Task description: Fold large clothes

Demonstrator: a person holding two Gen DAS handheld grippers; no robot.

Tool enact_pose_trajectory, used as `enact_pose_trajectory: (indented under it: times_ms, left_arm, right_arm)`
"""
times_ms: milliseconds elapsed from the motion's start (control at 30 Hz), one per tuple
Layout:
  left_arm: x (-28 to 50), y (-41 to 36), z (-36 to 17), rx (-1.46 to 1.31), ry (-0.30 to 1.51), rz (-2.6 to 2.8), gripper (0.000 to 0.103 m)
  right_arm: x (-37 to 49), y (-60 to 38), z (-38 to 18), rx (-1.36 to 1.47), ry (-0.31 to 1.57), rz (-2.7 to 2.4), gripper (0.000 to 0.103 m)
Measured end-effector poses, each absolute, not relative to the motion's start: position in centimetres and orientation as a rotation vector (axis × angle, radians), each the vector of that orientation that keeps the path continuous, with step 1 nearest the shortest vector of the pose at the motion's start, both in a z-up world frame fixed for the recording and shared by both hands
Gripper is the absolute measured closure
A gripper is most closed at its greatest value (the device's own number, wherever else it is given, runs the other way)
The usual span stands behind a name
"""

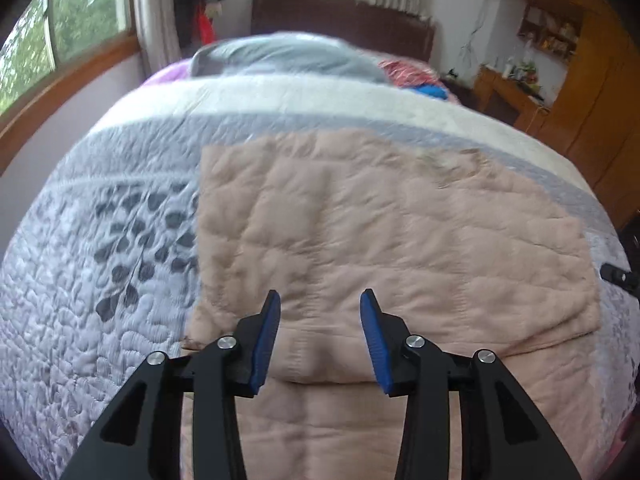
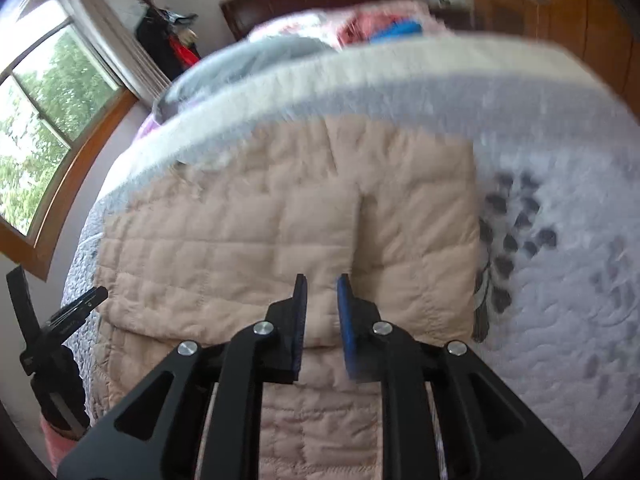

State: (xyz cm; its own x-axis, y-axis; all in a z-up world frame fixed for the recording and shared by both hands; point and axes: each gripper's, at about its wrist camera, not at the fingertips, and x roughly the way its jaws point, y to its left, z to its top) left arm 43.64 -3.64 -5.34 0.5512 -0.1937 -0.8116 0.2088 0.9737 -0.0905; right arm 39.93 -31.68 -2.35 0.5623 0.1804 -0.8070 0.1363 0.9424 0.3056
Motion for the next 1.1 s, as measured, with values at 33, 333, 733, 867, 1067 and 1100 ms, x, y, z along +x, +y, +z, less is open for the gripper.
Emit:
enact_pose_trajectory:
  times_ms: [33,333,733,867,1067,1100]
  left_arm:
    - [43.3,-4.6,-5.1,0.023,0.962,-0.259,0.061]
    - [43.3,-8.9,-8.5,0.072,1.048,-0.299,0.060]
    - [43.1,-9.0,-9.2,0.093,1.072,-0.291,0.059]
    - [39.5,-5.8,-5.6,0.079,1.010,-0.331,0.056]
    - [30.9,2.5,-3.4,0.095,0.932,-0.272,0.042]
    - [30.2,3.7,-3.6,0.094,0.938,-0.256,0.041]
  right_arm:
    - [39.9,-30.7,-2.1,0.352,0.987,0.062,0.087]
    - [42.9,-26.1,-7.3,0.315,1.141,0.093,0.089]
    - [42.1,-26.1,-8.1,0.325,1.113,0.112,0.086]
    - [36.0,-26.9,-4.3,0.253,0.971,0.167,0.075]
    - [25.9,-29.8,-3.9,0.228,0.966,0.142,0.067]
    - [24.9,-29.9,-4.3,0.224,0.968,0.130,0.066]
